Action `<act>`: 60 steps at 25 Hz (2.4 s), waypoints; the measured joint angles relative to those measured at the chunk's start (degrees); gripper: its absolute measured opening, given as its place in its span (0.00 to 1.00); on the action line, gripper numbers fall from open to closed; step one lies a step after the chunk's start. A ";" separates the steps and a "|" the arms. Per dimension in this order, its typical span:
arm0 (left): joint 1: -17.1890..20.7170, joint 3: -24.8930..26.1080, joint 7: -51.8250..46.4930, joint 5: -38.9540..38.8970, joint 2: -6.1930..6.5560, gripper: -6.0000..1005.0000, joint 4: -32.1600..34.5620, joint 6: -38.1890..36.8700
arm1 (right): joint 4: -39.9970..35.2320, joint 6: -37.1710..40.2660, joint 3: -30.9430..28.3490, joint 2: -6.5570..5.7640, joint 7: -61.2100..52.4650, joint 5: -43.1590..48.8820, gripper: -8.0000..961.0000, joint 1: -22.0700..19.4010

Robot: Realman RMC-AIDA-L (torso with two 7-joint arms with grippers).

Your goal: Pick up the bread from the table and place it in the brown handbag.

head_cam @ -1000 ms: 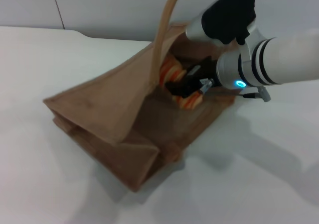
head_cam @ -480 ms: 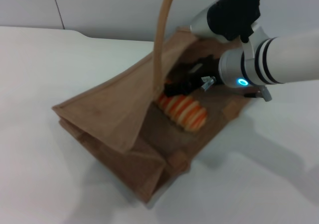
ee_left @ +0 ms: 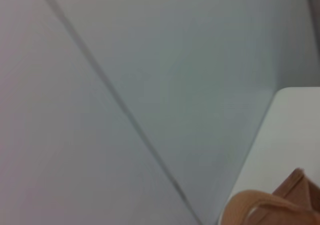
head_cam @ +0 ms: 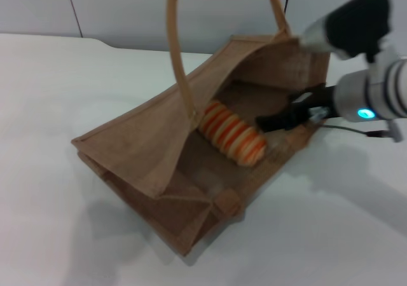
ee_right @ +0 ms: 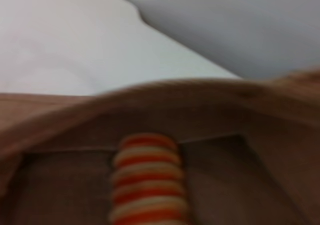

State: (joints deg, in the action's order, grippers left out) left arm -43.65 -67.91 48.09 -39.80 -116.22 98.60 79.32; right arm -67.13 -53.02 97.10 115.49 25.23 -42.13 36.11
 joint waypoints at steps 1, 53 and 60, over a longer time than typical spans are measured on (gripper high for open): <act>0.40 0.49 0.08 0.06 -0.01 0.15 -0.04 -0.13 | -2.04 -0.82 -1.27 -0.01 0.00 0.58 0.93 -1.47; 10.20 5.68 25.72 -36.18 -0.35 0.62 -15.38 -8.97 | -8.01 12.06 -11.62 0.44 -2.69 10.93 0.92 -9.60; 18.43 3.99 28.72 -42.60 -0.70 0.62 -17.72 -26.87 | -8.92 27.31 -8.14 0.75 -3.53 10.93 0.92 -14.05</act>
State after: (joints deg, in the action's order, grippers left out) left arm -25.22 -63.92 76.81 -82.40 -116.93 80.88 52.45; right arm -76.05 -25.71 88.96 116.24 21.70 -31.20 22.07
